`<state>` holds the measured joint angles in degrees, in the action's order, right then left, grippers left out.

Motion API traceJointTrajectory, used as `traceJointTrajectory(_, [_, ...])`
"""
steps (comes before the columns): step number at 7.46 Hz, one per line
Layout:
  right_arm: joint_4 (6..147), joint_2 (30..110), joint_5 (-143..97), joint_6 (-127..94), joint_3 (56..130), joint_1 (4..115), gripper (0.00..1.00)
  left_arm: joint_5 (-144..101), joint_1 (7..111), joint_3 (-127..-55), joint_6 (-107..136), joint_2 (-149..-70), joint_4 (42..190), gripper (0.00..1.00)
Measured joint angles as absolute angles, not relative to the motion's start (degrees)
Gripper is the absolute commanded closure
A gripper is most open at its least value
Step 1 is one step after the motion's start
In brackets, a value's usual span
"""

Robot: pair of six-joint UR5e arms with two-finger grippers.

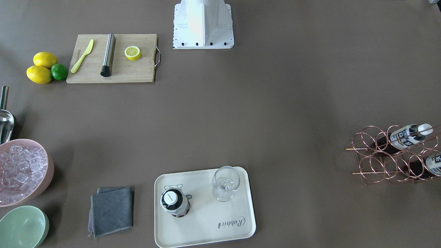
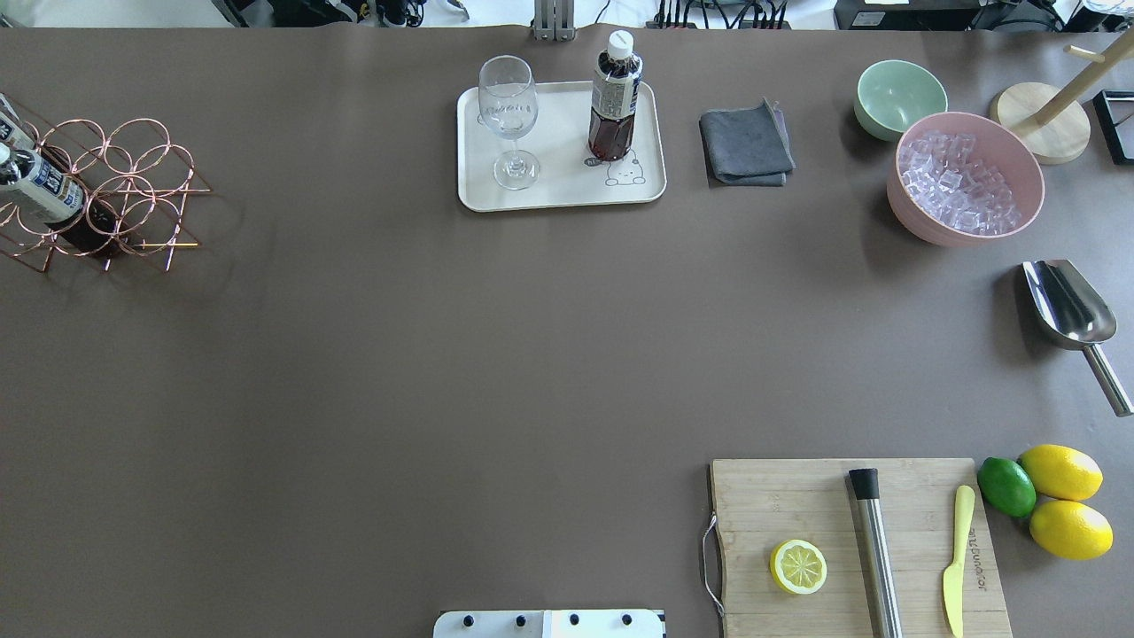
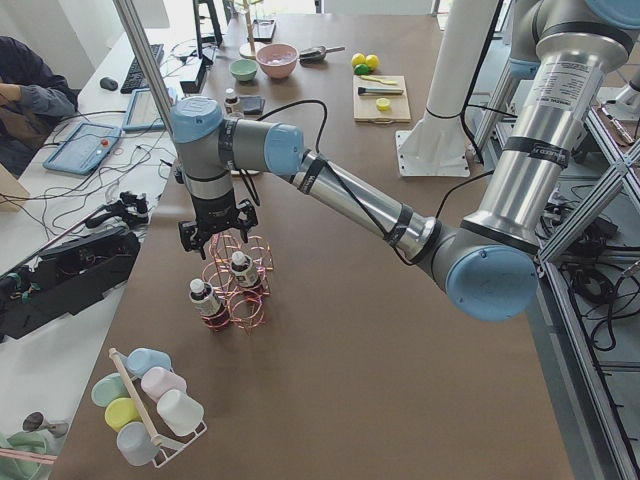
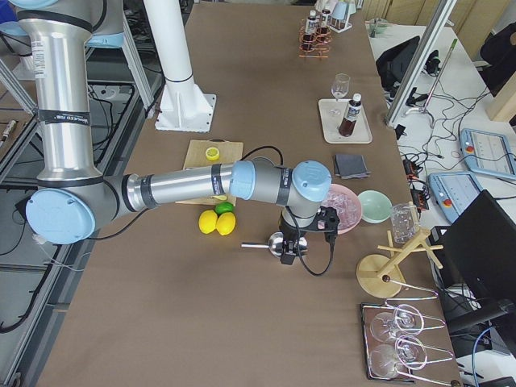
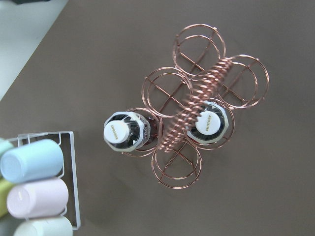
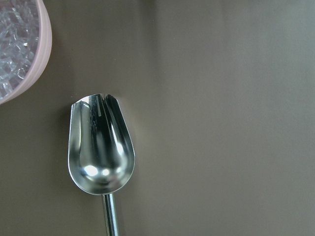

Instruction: Take tea from basket to plate

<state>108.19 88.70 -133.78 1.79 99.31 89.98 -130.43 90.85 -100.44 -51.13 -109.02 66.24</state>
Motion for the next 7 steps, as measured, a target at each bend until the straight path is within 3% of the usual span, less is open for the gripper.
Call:
traceJointTrajectory(4, [103.3,89.1,-134.1,1.8,96.0,89.7,0.00,-134.9,94.4,-100.5,-14.0,-103.6,65.9,0.01])
traceJointTrajectory(7, [90.9,90.6,-134.0,1.7,91.3,89.6,0.00,-135.3,95.5,-99.8,2.5,-99.0,71.1,0.01])
